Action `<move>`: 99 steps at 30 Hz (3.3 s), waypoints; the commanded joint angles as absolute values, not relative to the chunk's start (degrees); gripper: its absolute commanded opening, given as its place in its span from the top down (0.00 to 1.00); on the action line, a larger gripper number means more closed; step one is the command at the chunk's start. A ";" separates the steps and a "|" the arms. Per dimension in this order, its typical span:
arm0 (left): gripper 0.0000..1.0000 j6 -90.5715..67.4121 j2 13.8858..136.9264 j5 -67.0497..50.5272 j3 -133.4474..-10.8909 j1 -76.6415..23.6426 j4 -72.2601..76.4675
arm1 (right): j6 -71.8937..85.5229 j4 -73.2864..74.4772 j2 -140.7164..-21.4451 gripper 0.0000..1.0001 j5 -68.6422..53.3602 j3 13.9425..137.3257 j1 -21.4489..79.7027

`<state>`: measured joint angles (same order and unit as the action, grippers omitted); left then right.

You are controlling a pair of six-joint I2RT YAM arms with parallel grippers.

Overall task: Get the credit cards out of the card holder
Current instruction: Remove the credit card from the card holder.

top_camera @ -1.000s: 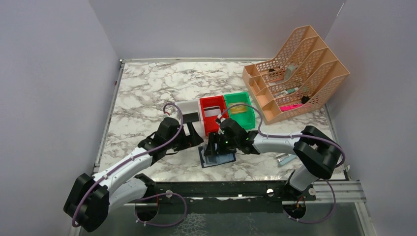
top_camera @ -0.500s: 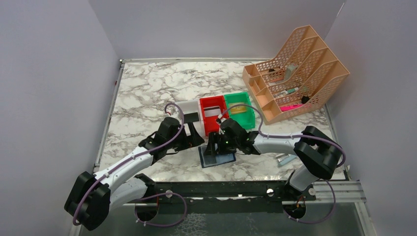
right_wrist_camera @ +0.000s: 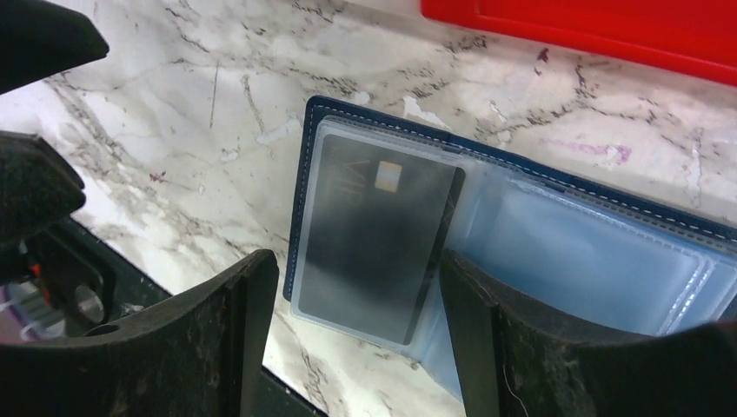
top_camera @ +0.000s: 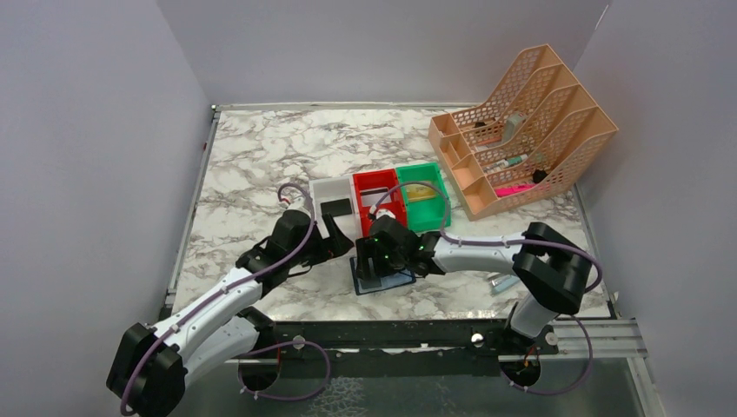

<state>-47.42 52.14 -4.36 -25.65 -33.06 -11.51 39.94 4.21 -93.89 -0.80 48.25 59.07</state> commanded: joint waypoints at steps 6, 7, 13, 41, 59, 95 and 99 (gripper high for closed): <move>0.10 -48.53 49.11 -0.14 -24.77 -32.91 -14.10 | 42.32 19.70 -101.28 0.25 16.62 54.04 64.53; 0.10 -48.52 49.26 -0.24 -24.86 -32.92 -14.12 | 42.51 20.55 -101.60 0.25 17.54 54.69 65.01; 0.10 -48.35 49.70 -0.34 -25.15 -32.87 -13.95 | 43.77 21.76 -102.28 0.27 18.85 55.69 65.88; 0.11 -45.44 53.53 -13.43 -24.59 -32.92 -5.12 | 44.74 -1.36 -94.84 0.44 -7.42 43.09 56.62; 0.08 -49.77 46.82 8.89 -26.19 -32.78 -21.46 | 42.19 19.37 -101.70 0.24 15.38 55.78 65.40; 0.12 -46.49 56.76 -19.28 -24.41 -32.87 0.10 | 47.98 -8.66 -93.90 0.48 -11.11 38.33 55.76; 0.16 -47.58 59.95 -22.54 -24.29 -33.19 3.67 | 49.56 -13.11 -92.57 0.48 -13.57 34.53 53.32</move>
